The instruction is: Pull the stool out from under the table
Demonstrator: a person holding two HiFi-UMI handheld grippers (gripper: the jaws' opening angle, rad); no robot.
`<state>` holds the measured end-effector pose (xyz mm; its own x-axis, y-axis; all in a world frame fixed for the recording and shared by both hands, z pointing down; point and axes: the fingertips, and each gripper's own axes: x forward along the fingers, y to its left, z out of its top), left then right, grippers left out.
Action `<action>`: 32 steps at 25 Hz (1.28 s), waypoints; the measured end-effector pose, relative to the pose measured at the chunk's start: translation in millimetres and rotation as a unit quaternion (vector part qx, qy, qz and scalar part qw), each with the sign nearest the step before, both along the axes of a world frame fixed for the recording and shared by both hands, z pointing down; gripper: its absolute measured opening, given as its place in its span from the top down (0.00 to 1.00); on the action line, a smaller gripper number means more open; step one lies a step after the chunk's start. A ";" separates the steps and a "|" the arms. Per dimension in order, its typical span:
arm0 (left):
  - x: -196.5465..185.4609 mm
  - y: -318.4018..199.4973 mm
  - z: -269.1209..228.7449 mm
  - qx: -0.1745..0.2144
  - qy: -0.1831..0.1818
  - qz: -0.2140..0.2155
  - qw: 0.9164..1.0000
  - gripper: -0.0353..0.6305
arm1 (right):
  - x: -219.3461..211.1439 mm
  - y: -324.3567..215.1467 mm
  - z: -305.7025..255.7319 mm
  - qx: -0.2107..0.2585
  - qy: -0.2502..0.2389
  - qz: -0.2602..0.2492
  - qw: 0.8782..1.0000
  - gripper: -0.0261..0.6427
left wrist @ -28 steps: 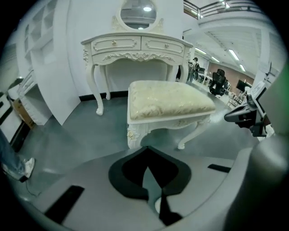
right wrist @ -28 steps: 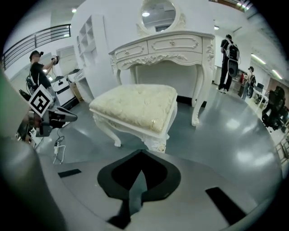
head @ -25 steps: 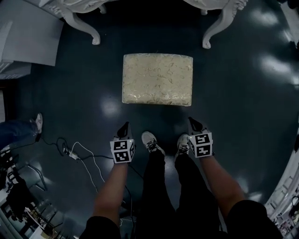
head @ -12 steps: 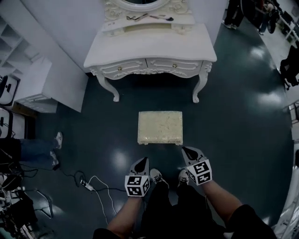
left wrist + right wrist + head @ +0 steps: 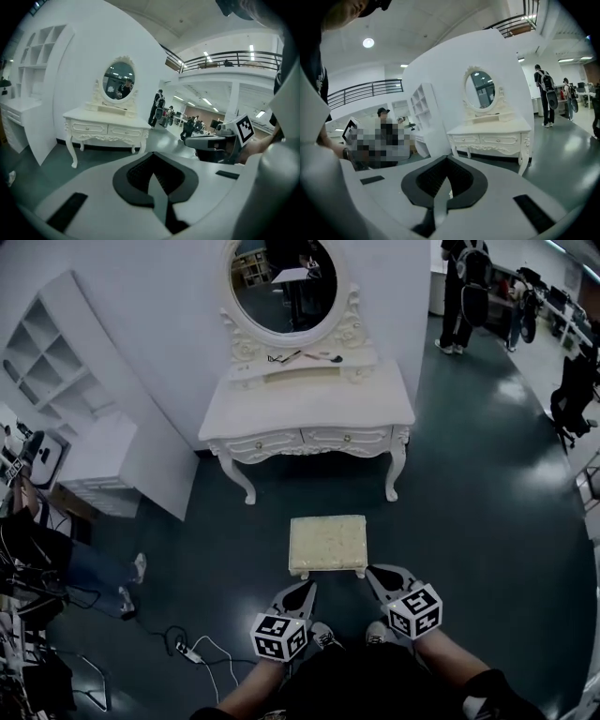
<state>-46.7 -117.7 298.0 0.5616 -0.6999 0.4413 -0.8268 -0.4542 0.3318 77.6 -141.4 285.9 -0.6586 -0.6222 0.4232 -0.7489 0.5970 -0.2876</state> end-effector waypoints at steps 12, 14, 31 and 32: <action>46.4 14.3 -51.6 0.032 0.004 0.095 0.995 0.94 | -7.1 33.0 -52.0 0.007 -0.015 -0.057 0.998 0.92; 48.3 17.6 -47.0 0.027 0.003 0.104 0.994 0.94 | -9.2 34.2 -46.8 -0.003 -0.018 -0.062 0.998 0.92; 48.1 31.2 -36.5 0.010 0.008 0.101 0.995 0.94 | -17.1 50.6 -34.0 -0.027 -0.008 -0.079 0.996 0.92; 48.5 31.5 -36.5 0.011 0.006 0.101 0.995 0.94 | -17.0 51.0 -33.8 -0.026 -0.008 -0.080 0.996 0.92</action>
